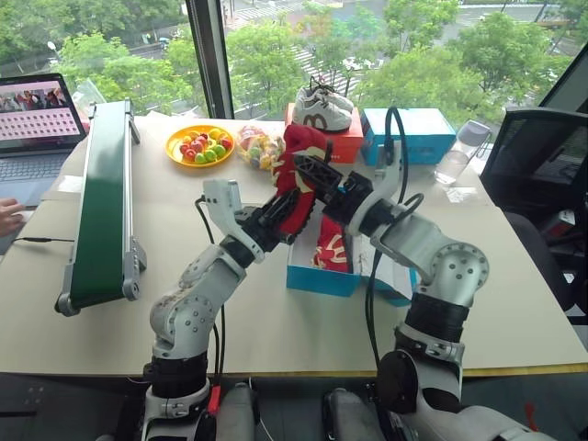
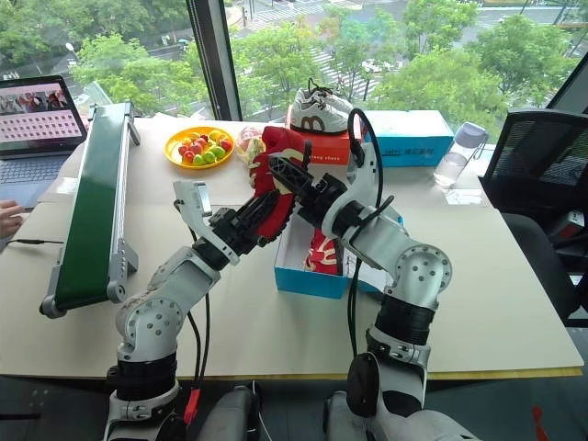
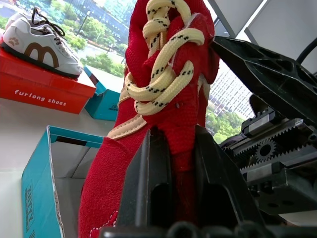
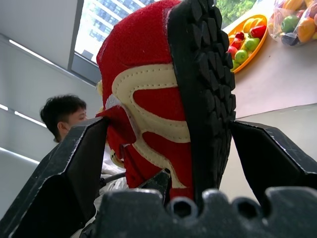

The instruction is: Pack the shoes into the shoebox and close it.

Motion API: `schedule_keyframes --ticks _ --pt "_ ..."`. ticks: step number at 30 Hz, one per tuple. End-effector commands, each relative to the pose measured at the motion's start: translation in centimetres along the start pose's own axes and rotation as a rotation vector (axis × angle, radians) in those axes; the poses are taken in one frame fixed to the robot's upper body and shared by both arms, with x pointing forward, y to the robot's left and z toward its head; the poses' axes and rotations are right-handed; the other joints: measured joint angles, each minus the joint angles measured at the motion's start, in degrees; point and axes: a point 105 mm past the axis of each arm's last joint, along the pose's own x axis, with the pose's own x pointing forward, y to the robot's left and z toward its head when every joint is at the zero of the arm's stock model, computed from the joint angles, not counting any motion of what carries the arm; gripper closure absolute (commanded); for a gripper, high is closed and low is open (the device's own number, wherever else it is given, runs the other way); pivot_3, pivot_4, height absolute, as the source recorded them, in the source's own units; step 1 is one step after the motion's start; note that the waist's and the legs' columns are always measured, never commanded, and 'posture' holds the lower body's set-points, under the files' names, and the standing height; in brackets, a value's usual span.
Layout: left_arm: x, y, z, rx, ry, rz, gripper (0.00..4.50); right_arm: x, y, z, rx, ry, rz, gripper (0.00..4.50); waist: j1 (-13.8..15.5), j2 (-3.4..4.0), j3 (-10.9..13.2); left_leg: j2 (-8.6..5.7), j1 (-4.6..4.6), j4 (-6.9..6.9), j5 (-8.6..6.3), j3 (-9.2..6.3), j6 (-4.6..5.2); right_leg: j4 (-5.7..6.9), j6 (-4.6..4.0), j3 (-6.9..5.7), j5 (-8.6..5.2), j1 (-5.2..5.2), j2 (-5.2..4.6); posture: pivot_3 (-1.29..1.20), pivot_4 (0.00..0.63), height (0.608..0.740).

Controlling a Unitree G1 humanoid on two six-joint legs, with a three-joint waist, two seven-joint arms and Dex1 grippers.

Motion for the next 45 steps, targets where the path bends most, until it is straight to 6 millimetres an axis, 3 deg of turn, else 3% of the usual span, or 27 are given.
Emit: schedule_keyframes --ticks 1,4,7,13,16,22,24,28,31,35,40,45 --pt "1.2 -2.9 0.0 0.004 0.005 -0.136 4.43 0.1 1.9 -0.3 -0.046 -0.003 0.057 0.00 0.06 0.00 0.00 -0.01 0.00 0.01 0.00 0.00 0.00 -0.02 0.01 0.00 0.00 0.02 -0.01 0.00 0.150 0.739" --pt "1.3 -3.0 -0.1 0.017 0.012 -0.140 4.43 0.0 1.2 -0.2 -0.065 -0.014 0.023 0.00 0.04 0.00 0.00 -0.01 0.00 0.01 0.00 0.00 0.00 -0.03 0.01 0.01 0.00 0.02 -0.01 0.00 0.150 0.739" --pt "1.2 -2.9 -0.2 0.039 0.019 -0.132 4.43 -0.1 0.6 0.0 -0.066 -0.030 -0.002 0.66 0.02 0.00 0.00 0.00 0.00 0.00 0.00 0.00 0.00 -0.02 0.01 0.01 0.00 0.00 0.00 0.00 0.150 0.739" --pt "1.1 -2.7 -0.4 0.068 0.032 -0.116 4.43 -0.1 0.6 0.1 -0.067 -0.033 0.003 2.55 0.03 0.00 0.00 0.00 0.00 -0.01 0.00 0.00 0.00 -0.03 0.01 0.02 0.00 0.00 0.00 0.00 0.150 0.739" --pt "1.0 -2.7 -0.4 0.073 0.033 -0.116 4.43 0.0 0.9 0.1 -0.063 -0.036 0.023 3.12 0.03 0.00 0.00 0.00 0.00 0.00 0.00 0.00 0.00 -0.03 0.01 0.02 0.00 0.00 0.00 0.00 0.150 0.739" --pt "1.0 -2.3 -0.4 0.107 0.038 -0.101 4.43 0.1 1.8 0.4 -0.025 -0.056 0.075 3.12 0.03 0.00 0.00 0.00 0.00 -0.01 0.00 0.00 0.00 -0.03 0.01 0.02 0.00 -0.01 0.00 0.00 0.150 0.739" --pt "0.8 -2.2 -0.7 0.160 0.059 -0.095 3.44 0.1 1.7 1.0 -0.008 -0.090 0.062 3.14 0.03 0.00 0.00 0.00 0.00 -0.01 0.00 0.00 0.00 -0.04 0.01 0.02 0.00 0.00 0.00 0.00 0.150 0.739" --pt "-0.2 -1.0 -1.4 0.271 0.124 -0.075 2.20 0.0 0.0 2.9 -0.008 -0.163 -0.043 3.14 0.03 0.01 0.00 0.00 0.00 -0.02 0.00 0.00 0.00 -0.03 0.01 0.02 0.00 -0.01 0.00 0.00 0.150 0.739" --pt "-1.9 1.0 -1.6 0.343 0.171 -0.033 2.20 -0.1 -1.9 4.2 -0.002 -0.189 -0.141 3.14 -0.04 0.02 0.01 0.00 0.00 -0.02 0.00 0.00 0.00 -0.04 0.00 0.02 0.00 -0.02 -0.01 0.00 0.150 0.739" --pt "-4.4 3.0 -1.6 0.403 0.237 0.004 2.20 0.4 -4.7 4.4 -0.024 -0.139 -0.283 3.14 -0.18 0.10 0.05 0.04 0.00 -0.08 0.00 0.03 -0.01 -0.04 -0.03 0.03 -0.01 -0.09 0.00 0.00 0.150 0.739" --pt "-5.4 3.0 -1.5 0.411 0.248 -0.007 2.20 1.0 -6.5 4.4 -0.024 -0.069 -0.357 3.14 -0.09 0.15 0.08 0.07 0.00 -0.10 0.00 0.06 -0.01 -0.05 -0.05 0.04 -0.03 -0.10 0.00 0.00 0.150 0.739" --pt "-7.0 2.3 -1.3 0.447 0.281 -0.036 2.20 1.3 -8.1 2.1 -0.042 0.103 -0.418 3.14 -0.09 0.16 0.08 0.08 -0.01 -0.15 -0.01 0.08 0.00 -0.08 -0.06 0.05 -0.03 -0.11 0.00 0.00 0.150 0.739"
